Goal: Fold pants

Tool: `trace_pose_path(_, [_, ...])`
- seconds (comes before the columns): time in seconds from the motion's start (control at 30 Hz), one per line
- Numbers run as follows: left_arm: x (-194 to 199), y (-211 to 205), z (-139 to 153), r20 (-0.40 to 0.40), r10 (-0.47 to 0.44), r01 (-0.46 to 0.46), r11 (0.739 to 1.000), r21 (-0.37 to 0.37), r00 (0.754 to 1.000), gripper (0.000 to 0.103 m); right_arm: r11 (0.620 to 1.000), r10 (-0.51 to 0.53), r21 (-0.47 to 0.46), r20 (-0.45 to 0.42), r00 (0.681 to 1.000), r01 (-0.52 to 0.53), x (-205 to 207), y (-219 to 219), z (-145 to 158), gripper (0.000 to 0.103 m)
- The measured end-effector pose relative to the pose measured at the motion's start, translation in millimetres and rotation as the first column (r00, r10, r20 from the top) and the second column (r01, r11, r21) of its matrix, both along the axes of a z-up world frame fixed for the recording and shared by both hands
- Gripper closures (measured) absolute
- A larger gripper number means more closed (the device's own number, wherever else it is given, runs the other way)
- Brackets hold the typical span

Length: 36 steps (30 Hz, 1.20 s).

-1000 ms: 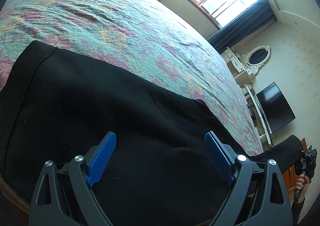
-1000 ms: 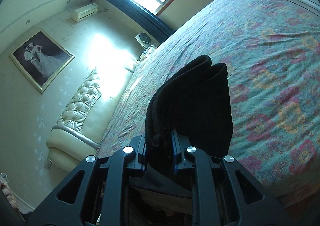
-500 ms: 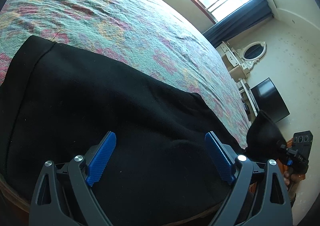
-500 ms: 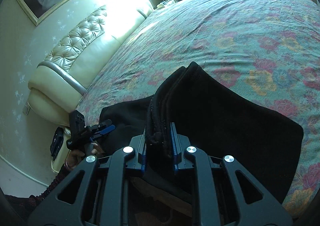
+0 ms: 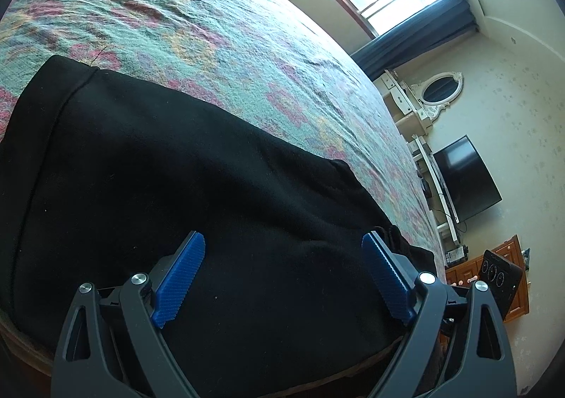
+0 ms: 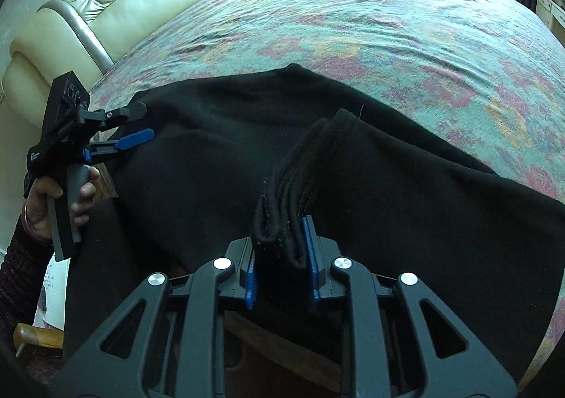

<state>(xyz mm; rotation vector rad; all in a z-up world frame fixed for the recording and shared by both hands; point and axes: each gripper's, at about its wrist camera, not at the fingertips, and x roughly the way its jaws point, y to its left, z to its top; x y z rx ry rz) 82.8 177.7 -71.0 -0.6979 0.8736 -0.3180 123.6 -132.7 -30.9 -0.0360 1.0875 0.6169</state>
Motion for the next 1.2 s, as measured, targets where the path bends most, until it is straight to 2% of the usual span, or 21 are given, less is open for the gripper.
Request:
trace_pose_path(0.07, [1, -1, 1, -0.005, -0.014, 0.014, 1.0, 0.004, 1.0, 0.014, 1.0, 0.009, 0.03, -0.035, 0.999, -0.008, -2, 3, -8, 0.052])
trace_pose_path(0.17, [3, 0, 2, -0.012, -0.043, 0.043, 0.999, 0.004, 0.999, 0.014, 0.997, 0.033, 0.076, -0.072, 0.997, -0.027, -6, 8, -17, 0.036])
trace_pose_path(0.27, [1, 4, 4, -0.015, -0.074, 0.074, 0.997, -0.016, 0.997, 0.014, 0.994, 0.053, 0.102, -0.071, 0.996, -0.046, -9, 11, -19, 0.025])
trace_pose_path(0.33, [-3, 12, 5, -0.013, -0.054, 0.053, 0.997, -0.058, 0.998, 0.014, 0.99, 0.076, 0.122, -0.08, 0.994, -0.066, -10, 13, -20, 0.021])
trace_pose_path(0.43, [-12, 33, 7, -0.034, 0.002, -0.006, 0.993, -0.12, 0.999, 0.014, 0.985, 0.075, 0.162, -0.072, 0.995, -0.063, -7, 7, -14, 0.021])
trace_pose_path(0.5, [-23, 53, 15, -0.009, 0.048, -0.049, 0.993, -0.109, 0.999, 0.014, 0.972, 0.059, 0.233, -0.086, 0.995, -0.037, -6, -2, -9, 0.021])
trace_pose_path(0.6, [-38, 89, 25, 0.028, 0.102, -0.1, 0.992, -0.071, 0.994, 0.014, 0.962, 0.046, 0.27, -0.074, 0.996, -0.024, -9, -10, -1, 0.021])
trace_pose_path(0.77, [-43, 142, 10, -0.008, 0.165, -0.165, 0.983, -0.085, 0.986, 0.014, 0.951, 0.049, 0.308, -0.103, 0.993, -0.015, -14, -14, 0, 0.021])
trace_pose_path(0.83, [-40, 154, -1, -0.019, 0.165, -0.166, 0.979, -0.12, 0.986, 0.014, 0.95, 0.048, 0.313, -0.118, 0.992, -0.009, -16, -13, -2, 0.021])
trace_pose_path(1.03, [-22, 164, -21, -0.033, 0.123, -0.126, 0.986, -0.114, 0.992, 0.014, 0.952, 0.049, 0.306, -0.142, 0.989, -0.003, -23, -12, -6, 0.021])
trace_pose_path(1.13, [-20, 158, -21, -0.022, 0.056, -0.059, 0.982, -0.18, 0.998, 0.014, 0.95, 0.049, 0.312, -0.155, 0.987, 0.002, -25, -12, -8, 0.021])
trace_pose_path(1.2, [-20, 149, -20, -0.015, 0.004, -0.007, 0.981, -0.196, 1.0, 0.014, 0.947, 0.052, 0.32, -0.169, 0.984, 0.005, -27, -11, -11, 0.021])
